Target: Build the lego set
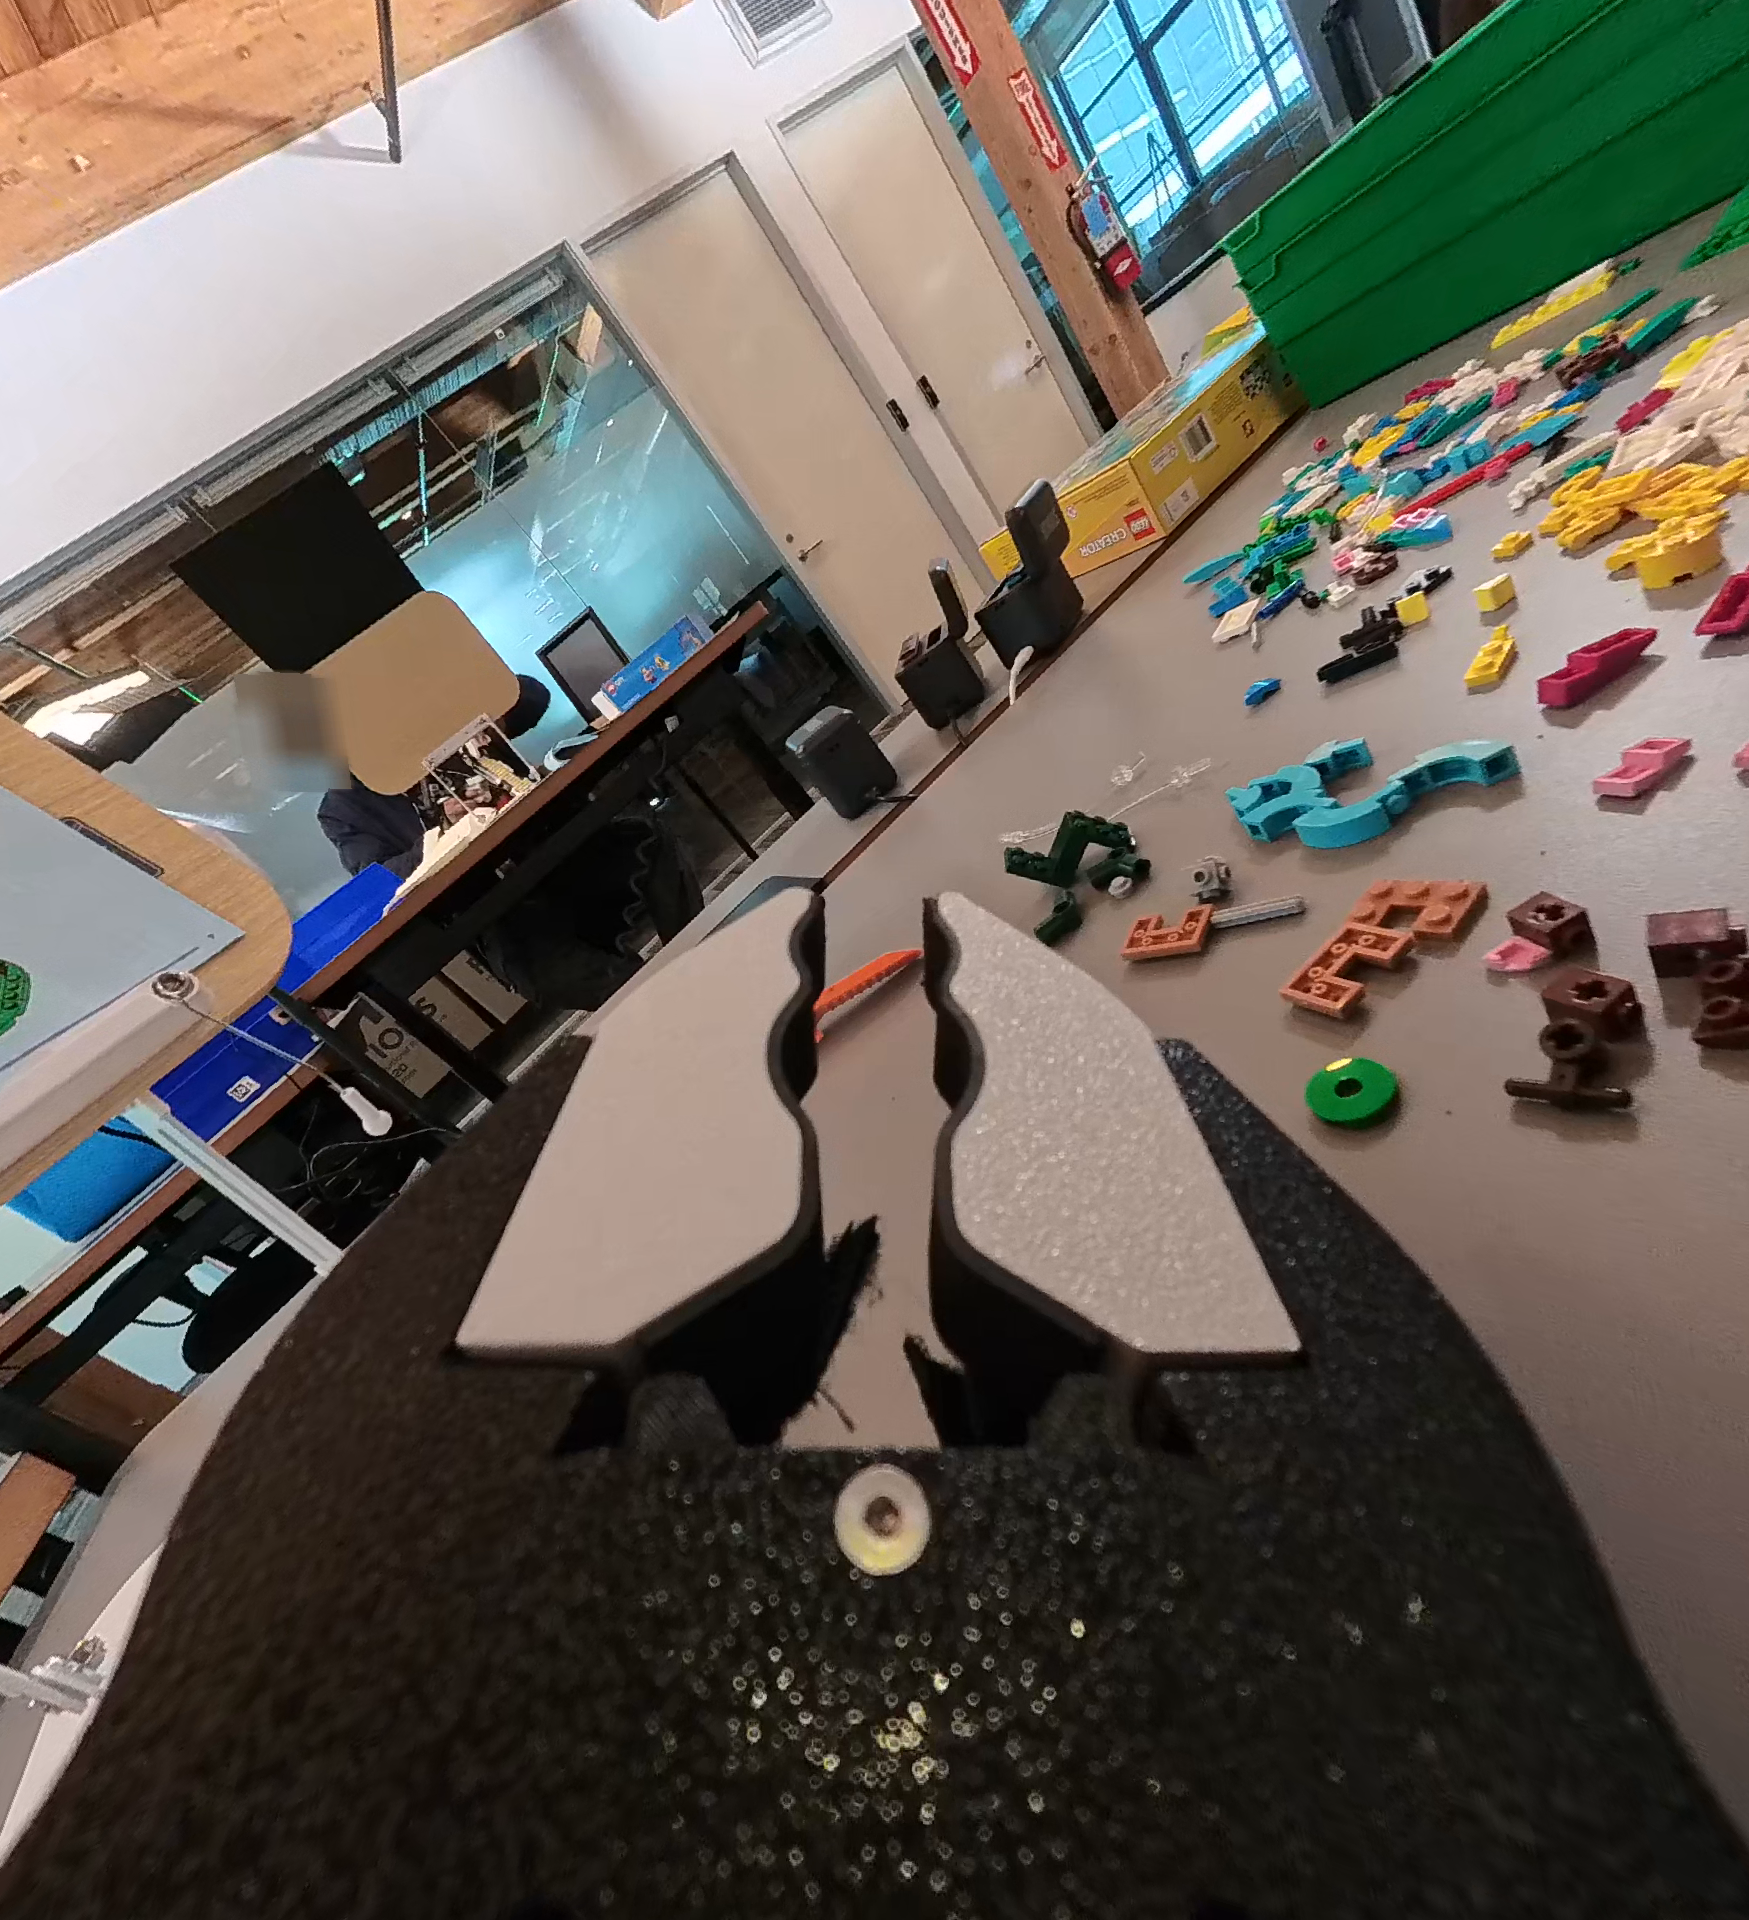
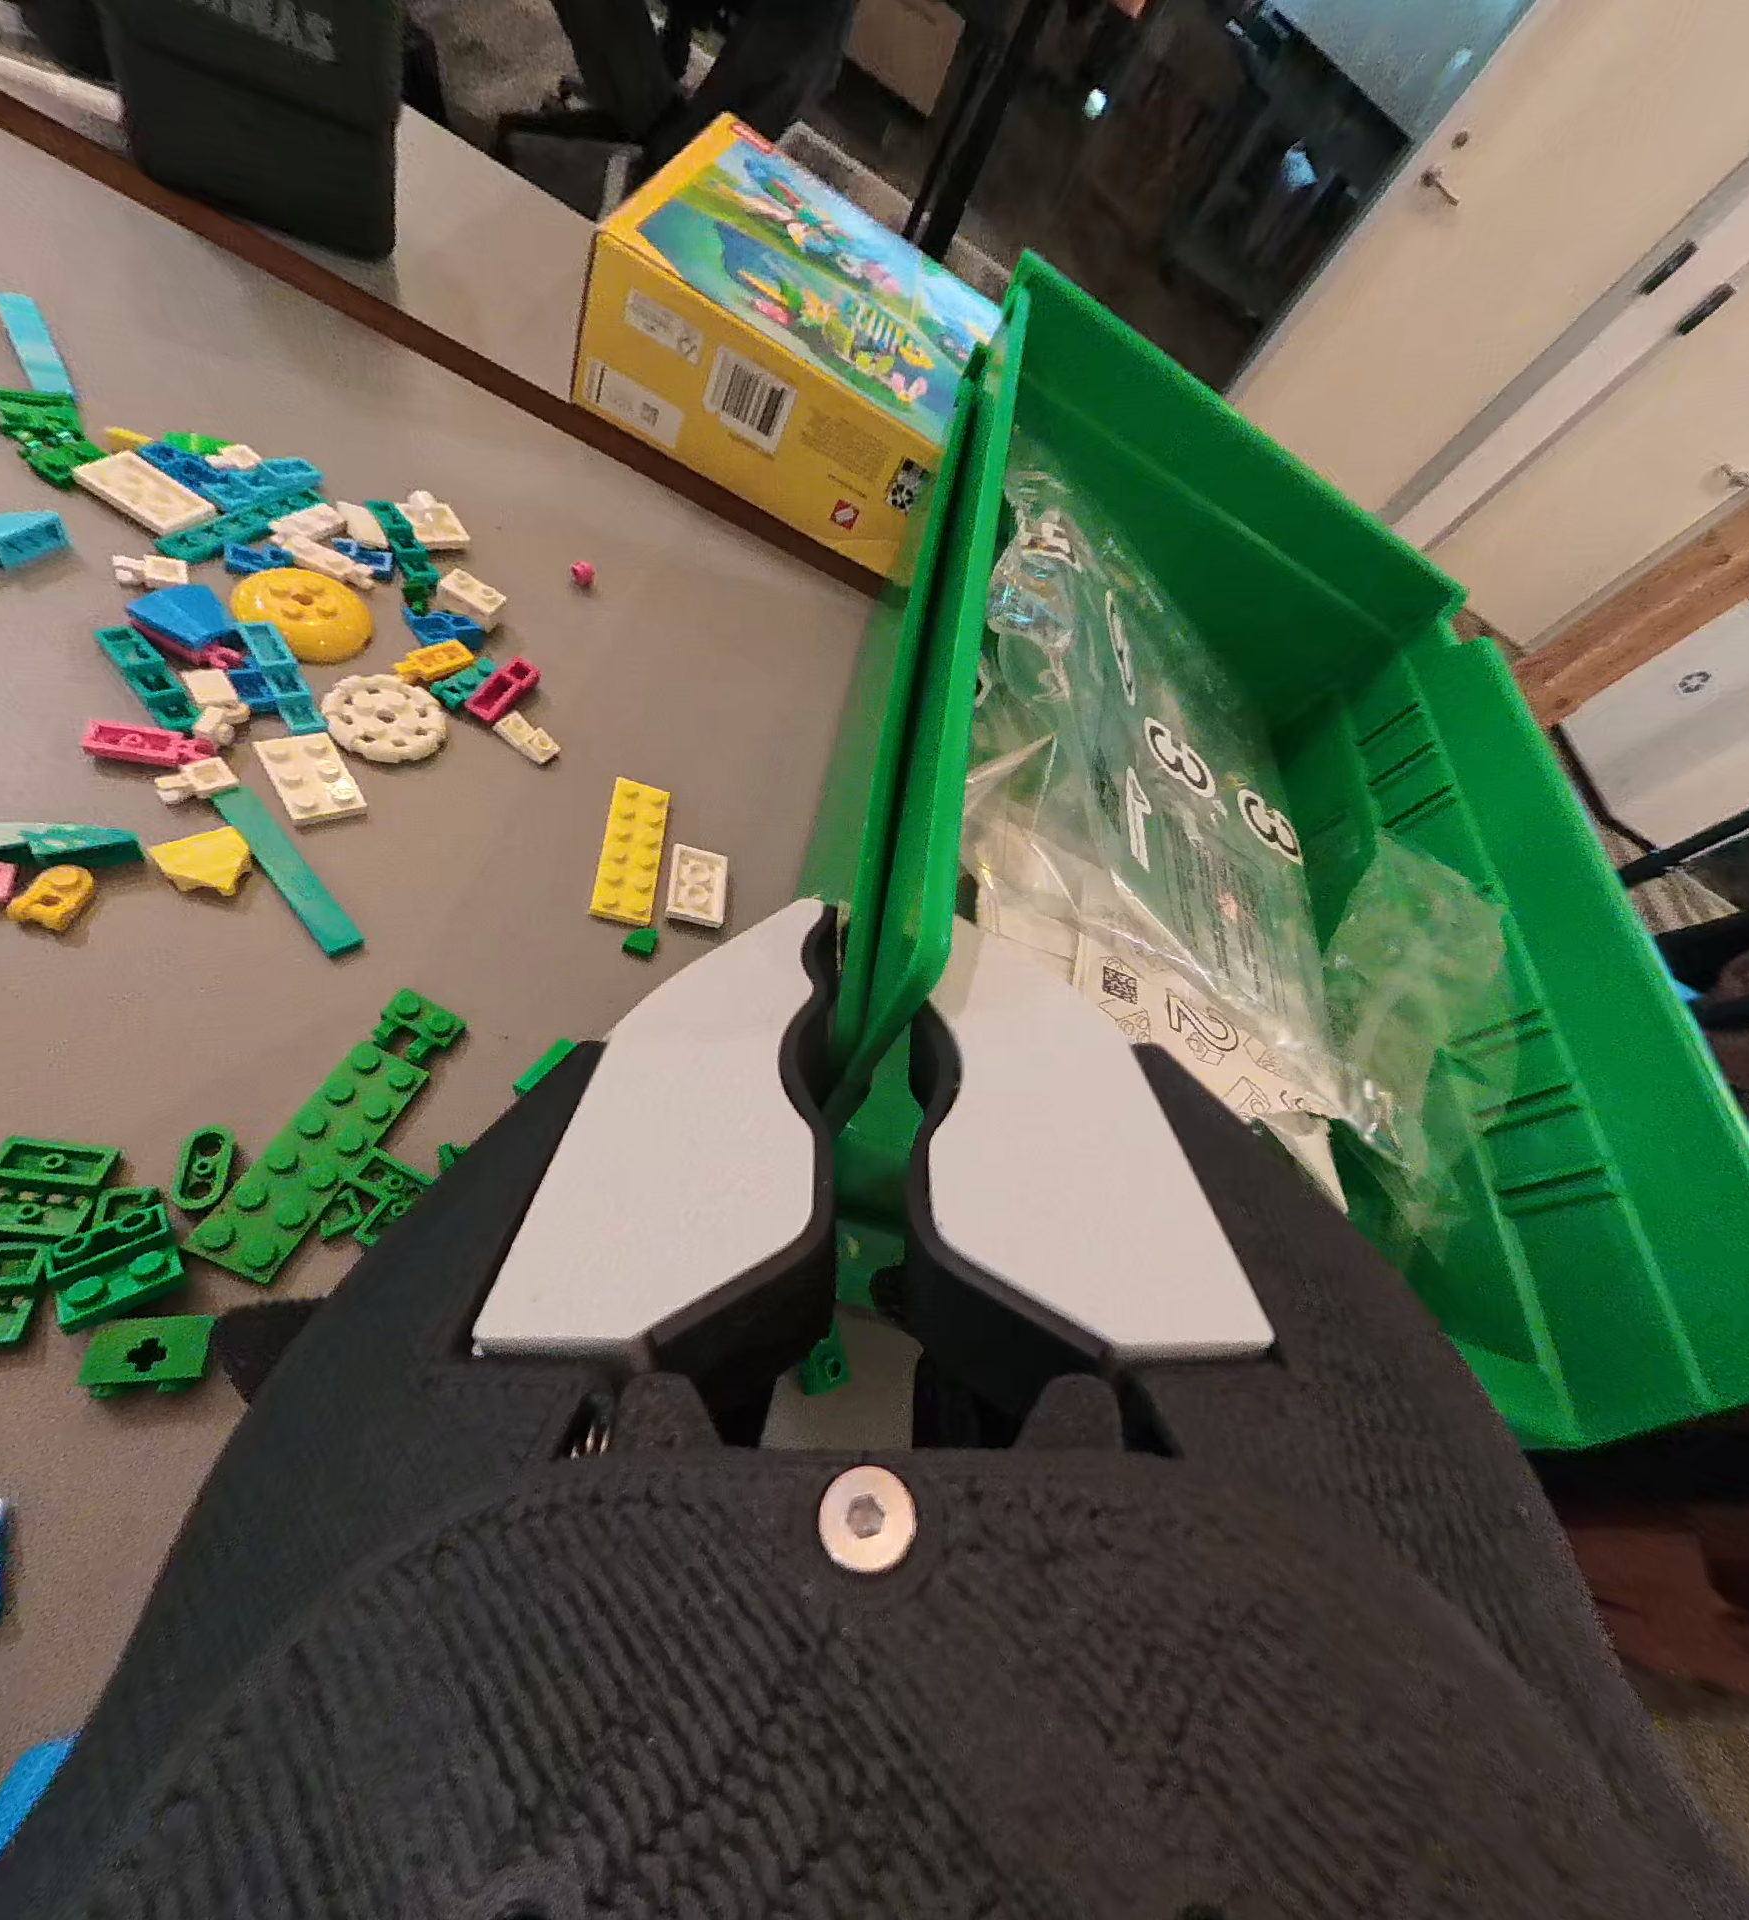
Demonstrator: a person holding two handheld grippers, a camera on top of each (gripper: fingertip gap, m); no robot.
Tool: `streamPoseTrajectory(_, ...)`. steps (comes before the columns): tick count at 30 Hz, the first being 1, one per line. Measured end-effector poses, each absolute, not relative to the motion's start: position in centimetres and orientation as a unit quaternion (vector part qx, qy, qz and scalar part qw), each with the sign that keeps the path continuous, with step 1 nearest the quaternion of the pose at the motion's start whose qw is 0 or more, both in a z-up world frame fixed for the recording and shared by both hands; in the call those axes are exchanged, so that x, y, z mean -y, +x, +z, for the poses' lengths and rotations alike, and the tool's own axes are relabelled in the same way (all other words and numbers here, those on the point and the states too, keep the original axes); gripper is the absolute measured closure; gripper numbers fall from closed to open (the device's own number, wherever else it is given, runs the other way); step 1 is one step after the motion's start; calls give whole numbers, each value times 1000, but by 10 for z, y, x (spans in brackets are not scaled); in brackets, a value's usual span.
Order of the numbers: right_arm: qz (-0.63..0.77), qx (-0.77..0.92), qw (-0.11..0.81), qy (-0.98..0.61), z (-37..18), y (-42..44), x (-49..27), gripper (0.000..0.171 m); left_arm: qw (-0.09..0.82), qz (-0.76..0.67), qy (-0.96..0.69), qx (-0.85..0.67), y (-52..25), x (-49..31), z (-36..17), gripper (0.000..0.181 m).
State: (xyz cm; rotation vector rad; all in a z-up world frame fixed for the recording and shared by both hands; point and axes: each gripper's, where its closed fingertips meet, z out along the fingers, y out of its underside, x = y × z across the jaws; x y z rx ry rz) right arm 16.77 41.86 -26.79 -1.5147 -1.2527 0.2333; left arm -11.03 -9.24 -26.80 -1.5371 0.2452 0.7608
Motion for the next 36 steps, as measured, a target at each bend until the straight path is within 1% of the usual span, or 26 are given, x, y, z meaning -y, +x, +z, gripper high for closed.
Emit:
streamPoseTrajectory(2,91,522,554,-642,-265,168,-418,159,648,335,-676,-109,-110,92,-268,164)
streamPoseTrajectory(3,94,514,564,-639,-259,169,-417,154,648,335,-676,-109,-110,92,-268,164)
streamPoseTrajectory(6,108,466,610,-631,-224,177,-408,142,650,333,-675,-107,-110,93,-267,164)
streamPoseTrajectory(10,131,433,632,-630,-198,195,-361,136,655,327,-673,-105,-110,93,-266,163)
streamPoseTrajectory(12,135,436,624,-634,-199,206,-325,133,658,323,-672,-106,-108,94,-266,163)
streamPoseTrajectory(16,132,427,621,-644,-206,237,-251,132,666,311,-669,-109,-106,96,-264,163)
streamPoseTrajectory(18,140,423,605,-660,-213,254,-219,131,668,307,-669,-110,-104,96,-264,162)
streamPoseTrajectory(23,140,403,585,-690,-220,298,-164,124,679,288,-669,-87,-105,100,-259,157)
streamPoseTrajectory(32,137,377,602,-691,-215,357,-105,125,697,302,-641,-111,-85,106,-235,145)
streamPoseTrajectory(36,113,367,628,-677,-214,386,-99,145,700,317,-627,-123,-67,105,-224,144)
